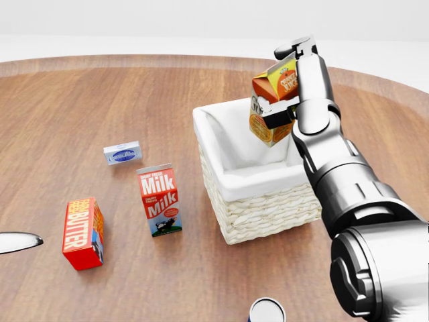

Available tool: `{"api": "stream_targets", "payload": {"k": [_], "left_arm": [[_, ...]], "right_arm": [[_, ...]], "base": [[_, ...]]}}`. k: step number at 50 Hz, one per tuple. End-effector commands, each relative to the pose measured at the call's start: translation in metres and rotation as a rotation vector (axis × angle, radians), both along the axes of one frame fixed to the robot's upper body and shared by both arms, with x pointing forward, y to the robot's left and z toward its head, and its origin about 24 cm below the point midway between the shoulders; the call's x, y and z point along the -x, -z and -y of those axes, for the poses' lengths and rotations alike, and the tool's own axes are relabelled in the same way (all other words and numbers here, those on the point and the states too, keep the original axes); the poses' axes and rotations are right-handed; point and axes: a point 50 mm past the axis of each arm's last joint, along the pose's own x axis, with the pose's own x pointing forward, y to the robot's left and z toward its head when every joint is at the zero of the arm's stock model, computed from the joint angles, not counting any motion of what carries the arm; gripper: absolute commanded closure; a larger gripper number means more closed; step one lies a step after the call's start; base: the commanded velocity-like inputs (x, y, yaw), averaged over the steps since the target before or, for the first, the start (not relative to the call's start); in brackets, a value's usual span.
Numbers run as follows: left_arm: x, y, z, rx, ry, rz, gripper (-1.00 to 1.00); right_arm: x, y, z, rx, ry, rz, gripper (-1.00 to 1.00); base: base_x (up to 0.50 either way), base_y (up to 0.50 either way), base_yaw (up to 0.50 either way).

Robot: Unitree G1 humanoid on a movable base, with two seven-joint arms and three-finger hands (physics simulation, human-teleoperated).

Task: Pick up the orange juice, and put it in the basket.

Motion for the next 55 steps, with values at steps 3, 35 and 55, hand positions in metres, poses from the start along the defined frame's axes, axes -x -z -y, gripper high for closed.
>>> {"api": "stream_targets", "payload": {"k": [3, 35, 55], "left_arm": [[0.0, 0.0, 0.0, 0.0, 0.0, 0.0, -1.0], [0.001, -0.001, 0.0, -0.001, 0.0, 0.005, -1.0], [0.001, 0.0, 0.0, 0.003, -0.001, 0.003, -1.0]], "right_arm": [[0.001, 0.001, -0.001, 0.014, 0.015, 0.012, 1.0], [0.003, 0.016, -0.017, 0.001, -0.015, -0.022, 1.0], [0.005, 0.024, -0.025, 0.009, -0.031, -0.04, 1.0]], "base": [[0.0, 0.0, 0.0], [0.0, 0.0, 0.0], [0.0, 0.0, 0.0]]}}
